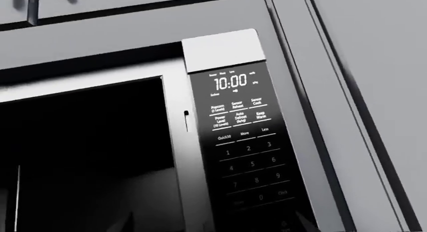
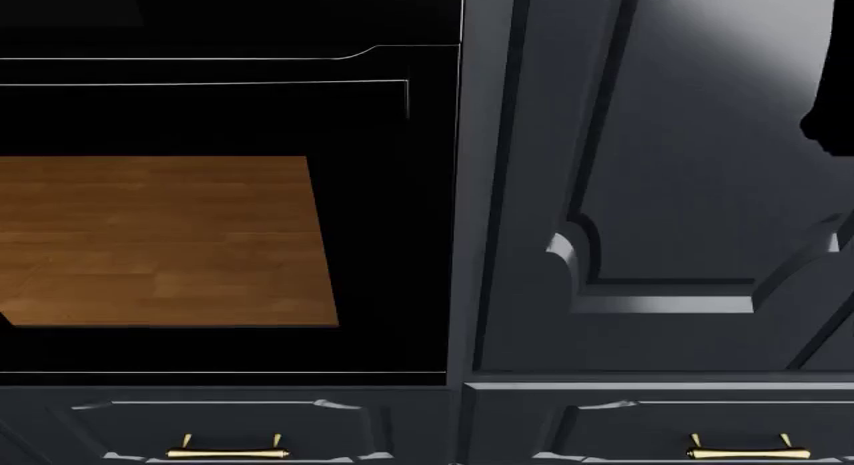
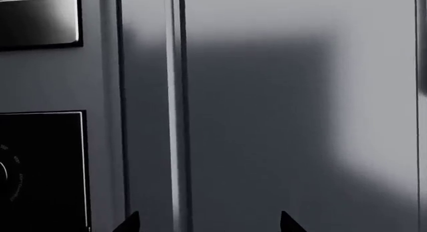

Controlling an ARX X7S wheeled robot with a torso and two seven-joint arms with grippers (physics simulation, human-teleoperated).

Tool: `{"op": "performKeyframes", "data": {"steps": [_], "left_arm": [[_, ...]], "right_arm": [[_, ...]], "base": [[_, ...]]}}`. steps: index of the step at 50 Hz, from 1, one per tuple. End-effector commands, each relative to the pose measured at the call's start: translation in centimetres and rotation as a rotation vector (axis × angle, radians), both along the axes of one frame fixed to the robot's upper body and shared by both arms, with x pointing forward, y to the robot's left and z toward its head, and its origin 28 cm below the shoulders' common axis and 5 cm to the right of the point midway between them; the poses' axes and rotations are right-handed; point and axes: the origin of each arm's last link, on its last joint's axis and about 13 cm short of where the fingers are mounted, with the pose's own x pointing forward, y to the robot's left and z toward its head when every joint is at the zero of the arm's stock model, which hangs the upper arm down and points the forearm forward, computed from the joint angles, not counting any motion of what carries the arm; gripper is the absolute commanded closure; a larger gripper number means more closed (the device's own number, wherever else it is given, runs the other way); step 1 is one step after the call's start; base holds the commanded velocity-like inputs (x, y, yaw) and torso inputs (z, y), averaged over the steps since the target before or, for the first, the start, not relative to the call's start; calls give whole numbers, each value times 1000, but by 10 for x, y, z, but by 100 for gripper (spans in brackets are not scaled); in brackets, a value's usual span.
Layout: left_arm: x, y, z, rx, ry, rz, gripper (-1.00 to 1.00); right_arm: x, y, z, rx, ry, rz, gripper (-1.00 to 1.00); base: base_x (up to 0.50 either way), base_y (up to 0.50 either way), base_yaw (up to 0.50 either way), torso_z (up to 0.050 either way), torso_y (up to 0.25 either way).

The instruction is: Open the microwave door

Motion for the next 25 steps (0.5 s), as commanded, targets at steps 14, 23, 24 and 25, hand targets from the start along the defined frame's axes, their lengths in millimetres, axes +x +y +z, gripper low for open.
{"op": "performKeyframes", "data": {"steps": [14,23,24,25], "left_arm": [[-24,62,-10,-169,-11,224,-100],[-33,85,-18,-269,-7,303,-100],[-37,89,-20,-277,-18,328,-100],[-42,93,-21,-287,-40,353,-100]], "right_arm": [[4,4,-3,-5,17,16,-100],[8,2,-8,-4,27,15,-100],[8,2,-9,-2,29,14,-100],[9,1,-10,-1,31,12,-100]], "base": [[0,0,0,0,0],[0,0,0,0,0],[0,0,0,0,0],[0,0,0,0,0]]}}
